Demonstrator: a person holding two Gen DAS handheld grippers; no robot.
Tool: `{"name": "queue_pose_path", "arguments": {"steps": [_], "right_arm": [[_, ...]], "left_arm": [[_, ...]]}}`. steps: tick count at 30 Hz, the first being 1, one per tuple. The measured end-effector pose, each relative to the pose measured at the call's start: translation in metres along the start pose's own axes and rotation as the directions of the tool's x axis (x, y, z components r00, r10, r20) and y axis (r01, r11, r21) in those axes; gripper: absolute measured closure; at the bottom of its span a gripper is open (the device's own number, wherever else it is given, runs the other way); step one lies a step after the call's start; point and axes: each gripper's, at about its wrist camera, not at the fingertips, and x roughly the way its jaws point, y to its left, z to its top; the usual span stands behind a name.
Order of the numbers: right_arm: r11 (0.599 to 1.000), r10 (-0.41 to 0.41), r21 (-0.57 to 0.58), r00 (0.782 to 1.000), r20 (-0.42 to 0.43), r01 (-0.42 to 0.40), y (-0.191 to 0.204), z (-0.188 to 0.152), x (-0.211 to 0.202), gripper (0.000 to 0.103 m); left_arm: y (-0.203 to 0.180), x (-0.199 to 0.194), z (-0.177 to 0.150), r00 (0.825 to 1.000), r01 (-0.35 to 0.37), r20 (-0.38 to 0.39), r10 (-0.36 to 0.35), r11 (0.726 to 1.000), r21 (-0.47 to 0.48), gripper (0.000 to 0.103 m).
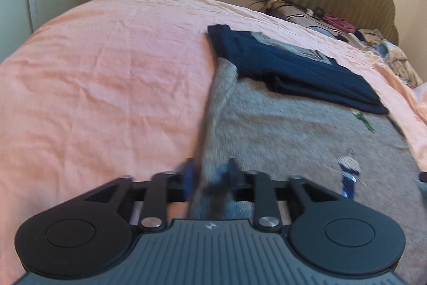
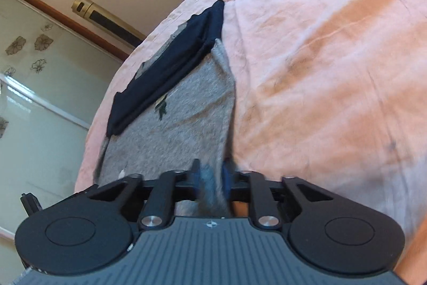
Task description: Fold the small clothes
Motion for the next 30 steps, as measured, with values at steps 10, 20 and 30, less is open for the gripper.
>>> {"name": "queue_pose_path", "arguments": {"steps": [10,20,30], "right_arm": [[0.992,-0.059,-0.105,0.996,0.066,0.066,0.014,0.006,-0.018,0.094],[0.999,-0.016,-0.04,1.0,-0.01,0.016,0.0,-0.024,-0.026,0.059],[0.987,-0.113,-0.109,0.993,0.013,0.114,-0.001,-0.029,-0.036,0.097]], "left_arm": [[-0.022,-0.018,-0.005,0.999,0.004,0.046,-0.007,0.998,0.066,0.099],[0.012,-0.037,-0.037,0.995,0.096,-0.001,-0.097,0.994,-0.051,0.051],[0.005,-0.051,-0.043,0.999,0.024,0.049,-0.023,0.999,-0.033,0.098]]}}
